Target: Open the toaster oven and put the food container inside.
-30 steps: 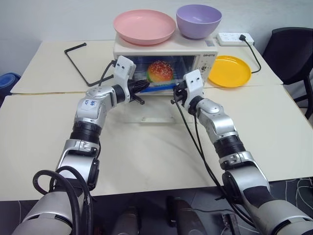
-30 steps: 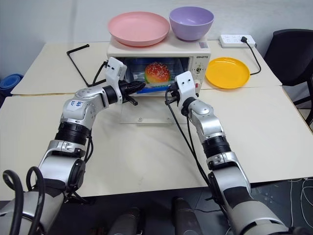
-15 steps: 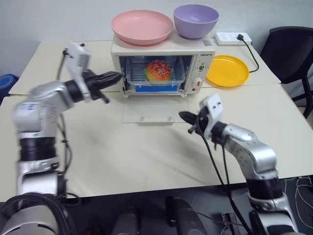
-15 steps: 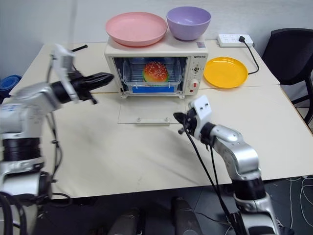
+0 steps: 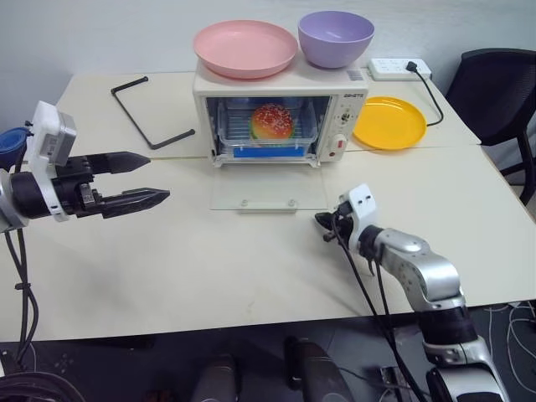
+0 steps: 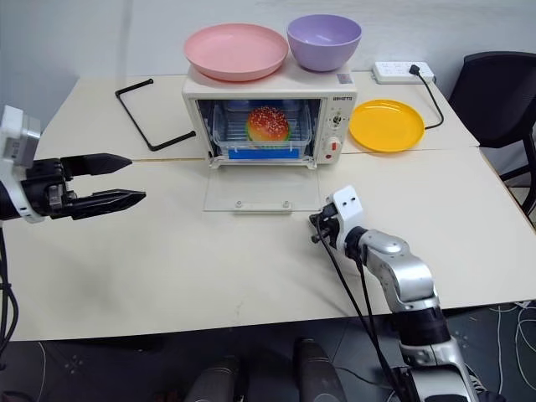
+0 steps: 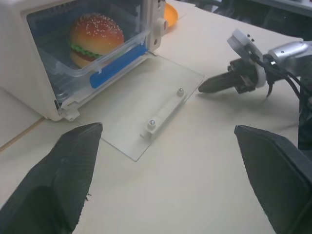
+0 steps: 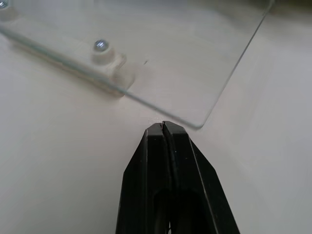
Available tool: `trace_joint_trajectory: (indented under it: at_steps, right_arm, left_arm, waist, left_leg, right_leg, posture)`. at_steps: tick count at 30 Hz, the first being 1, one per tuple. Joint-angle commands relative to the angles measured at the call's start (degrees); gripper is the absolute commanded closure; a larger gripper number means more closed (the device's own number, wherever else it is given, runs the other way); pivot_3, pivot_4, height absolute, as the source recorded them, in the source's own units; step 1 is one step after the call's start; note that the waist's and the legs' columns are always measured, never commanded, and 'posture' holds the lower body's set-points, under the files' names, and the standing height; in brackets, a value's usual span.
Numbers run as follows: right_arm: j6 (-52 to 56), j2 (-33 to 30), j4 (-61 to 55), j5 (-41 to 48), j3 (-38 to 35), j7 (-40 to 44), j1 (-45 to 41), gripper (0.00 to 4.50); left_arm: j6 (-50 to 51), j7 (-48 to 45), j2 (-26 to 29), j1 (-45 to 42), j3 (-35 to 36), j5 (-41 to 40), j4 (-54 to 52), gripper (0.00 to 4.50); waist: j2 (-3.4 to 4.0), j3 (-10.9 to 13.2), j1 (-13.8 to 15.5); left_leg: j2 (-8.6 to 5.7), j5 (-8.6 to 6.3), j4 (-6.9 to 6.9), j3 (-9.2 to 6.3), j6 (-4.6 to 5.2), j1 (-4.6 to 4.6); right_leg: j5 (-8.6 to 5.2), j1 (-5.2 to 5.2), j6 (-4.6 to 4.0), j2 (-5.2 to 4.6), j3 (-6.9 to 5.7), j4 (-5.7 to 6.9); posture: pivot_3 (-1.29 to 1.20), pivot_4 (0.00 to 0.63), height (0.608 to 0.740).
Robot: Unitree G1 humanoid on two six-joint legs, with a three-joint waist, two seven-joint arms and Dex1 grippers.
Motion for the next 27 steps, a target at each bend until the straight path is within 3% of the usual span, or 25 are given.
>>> trace_joint_trajectory:
  at_steps: [1,5,10,17,23,27]
  right_arm:
    - [-2.8,0.9,0.8,0.6,-1.6,1.0,-3.4,4.50]
    - [-1.0,1.2,-0.7,6.6,-8.7,1.0,-10.9,4.50]
    - [4.2,-4.6,-2.1,11.5,-13.2,5.1,-14.6,4.50]
    - [11.3,-21.9,-11.5,21.8,-19.4,20.2,-7.5,2.23]
    - [16.7,-30.4,-12.5,28.7,-27.5,23.1,-5.0,0.22]
    - [15.7,-32.8,-11.6,28.6,-28.5,23.4,-4.0,0.04]
  left_arm:
    - [-2.6,1.3,1.4,0.8,2.6,0.8,-2.0,0.02]
    - [-3.9,3.0,1.2,1.4,3.4,1.1,-1.0,0.02]
    - [-5.4,3.6,1.3,2.1,3.8,1.4,-0.2,0.02]
    - [-6.7,1.9,3.4,3.6,6.0,1.4,1.1,0.00]
    - [-7.5,0.7,4.5,4.0,7.8,0.7,2.5,0.00]
    - [-7.6,1.1,4.6,2.7,7.7,0.3,3.8,0.00]
  waist:
    - [0.00,0.0,0.0]
    - [0.04,0.0,-0.2]
    - [0.06,0.0,0.1]
    - [0.12,0.1,0.4]
    - [0.12,0.1,-0.2]
    - [0.12,0.1,0.0]
  left_leg:
    - [0.01,0.00,0.00,0.00,-0.01,0.01]
    - [0.02,0.00,0.00,0.01,-0.01,-0.02]
    - [0.06,-0.03,-0.07,-0.10,-0.04,-0.04]
    - [0.05,-0.10,-0.09,-0.26,0.05,-0.31]
    - [0.10,-0.16,-0.07,0.14,0.15,0.04]
    - [0.11,-0.12,0.00,0.16,0.16,0.07]
  right_leg:
    - [0.00,-0.01,0.00,-0.02,0.00,0.00]
    - [0.00,-0.06,0.00,-0.02,0.01,0.03]
    - [-0.02,-0.05,-0.04,-0.06,-0.03,0.00]
    - [-0.05,-0.04,-0.04,-0.11,-0.07,-0.12]
    - [-0.05,0.07,0.00,0.01,0.01,-0.23]
    - [-0.07,0.05,-0.02,0.10,0.03,-0.10]
  posture:
    - [0.00,0.150,0.740]
    - [0.00,0.150,0.740]
    - [0.00,0.150,0.740]
    - [0.00,0.150,0.740]
    - [0.00,0.150,0.740]
    - [0.00,0.150,0.740]
